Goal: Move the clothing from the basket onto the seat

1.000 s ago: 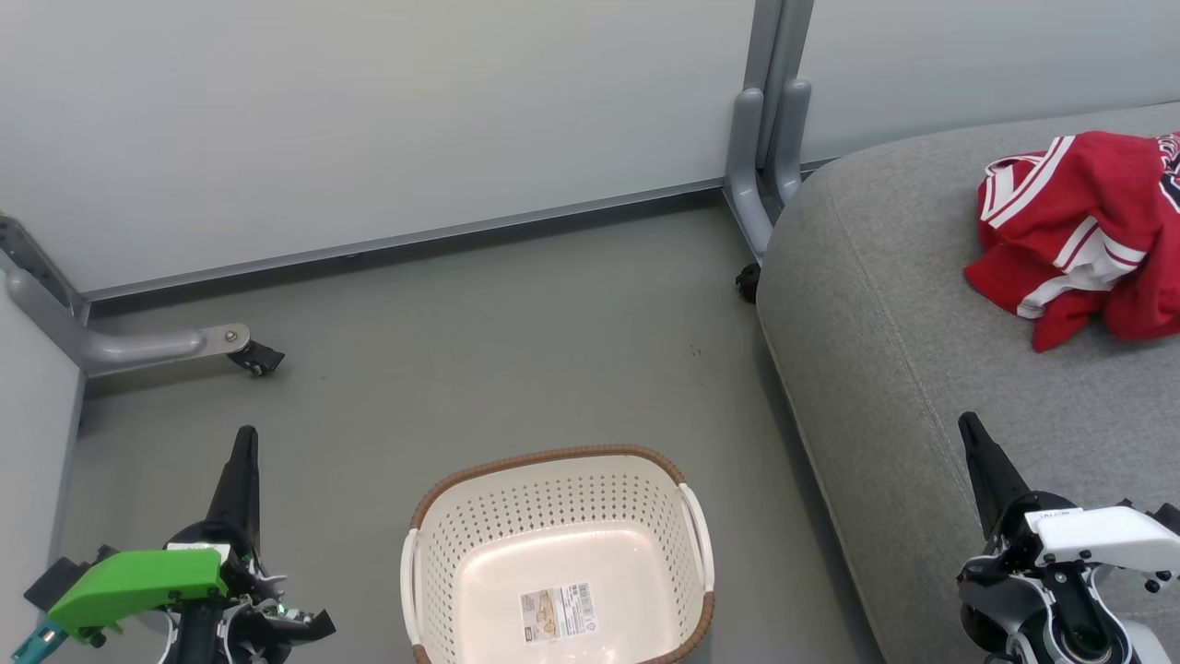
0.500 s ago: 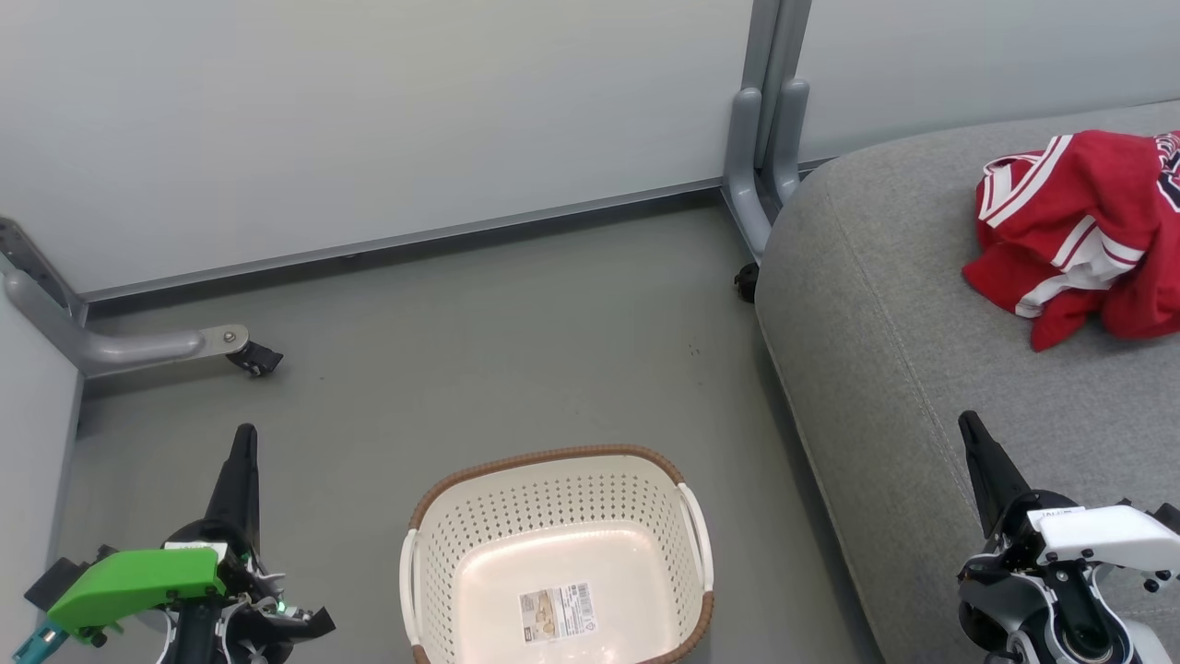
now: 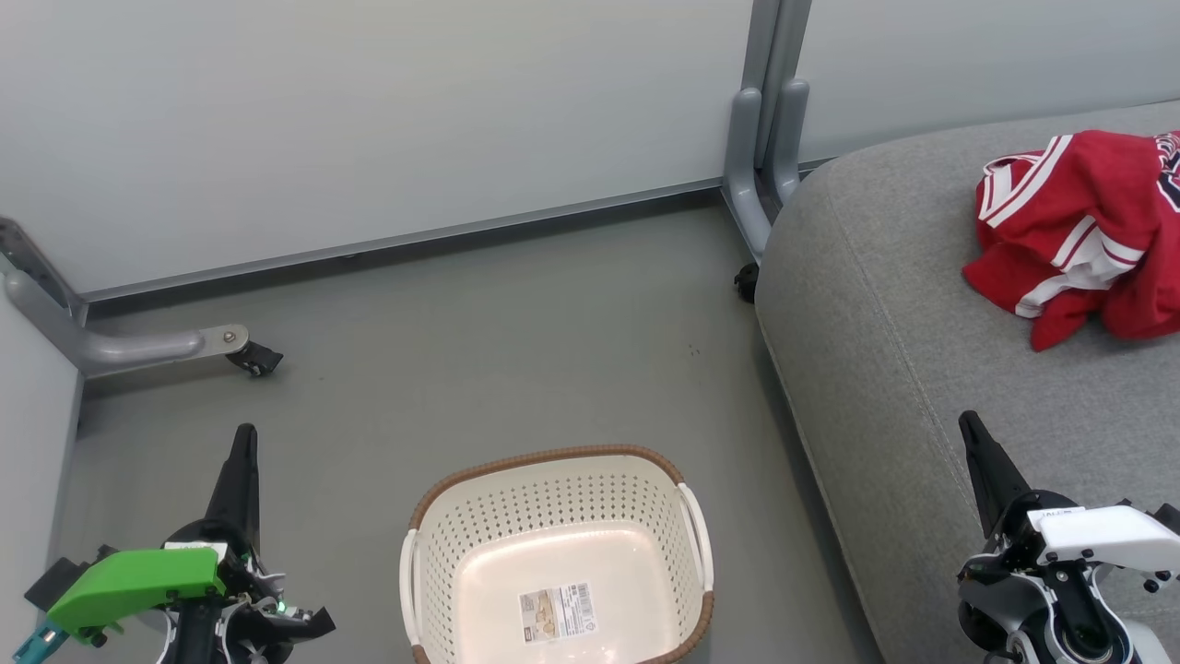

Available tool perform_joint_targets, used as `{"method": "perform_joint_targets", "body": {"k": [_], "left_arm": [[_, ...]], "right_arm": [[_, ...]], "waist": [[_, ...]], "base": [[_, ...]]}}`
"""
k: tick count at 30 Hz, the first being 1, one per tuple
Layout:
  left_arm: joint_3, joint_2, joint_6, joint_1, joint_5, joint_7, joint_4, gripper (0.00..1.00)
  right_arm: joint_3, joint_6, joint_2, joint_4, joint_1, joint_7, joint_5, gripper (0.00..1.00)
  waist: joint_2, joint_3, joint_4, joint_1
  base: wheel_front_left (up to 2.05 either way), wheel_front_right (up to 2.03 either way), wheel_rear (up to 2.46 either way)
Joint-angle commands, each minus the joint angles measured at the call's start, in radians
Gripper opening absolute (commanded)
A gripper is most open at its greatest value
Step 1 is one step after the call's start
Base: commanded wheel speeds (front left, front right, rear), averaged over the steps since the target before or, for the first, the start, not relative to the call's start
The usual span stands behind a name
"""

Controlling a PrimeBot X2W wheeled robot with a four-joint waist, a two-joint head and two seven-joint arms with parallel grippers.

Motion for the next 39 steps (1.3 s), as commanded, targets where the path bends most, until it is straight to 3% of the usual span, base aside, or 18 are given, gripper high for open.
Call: {"method": "perform_joint_targets", "body": {"k": [1,39], "left_arm": [[0.002,0.000,-0.004,-0.011,-0.003,0.004,0.000,0.00],[0.002,0.000,-0.004,-0.011,-0.003,0.003,0.000,0.00]], "right_arm": [[-0.004,0.000,-0.002,0.002,-0.009,0.004,-0.002,0.00],[-0.011,0.000,0.004,0.003,-0.010,0.010,-0.010,0.00]], "waist": [[0.0000,0.000,0.000,0.0000],[0.0000,0.000,0.000,0.0000]], "base": [[0.00,0.00,0.00],[0.00,0.00,0.00]]}}
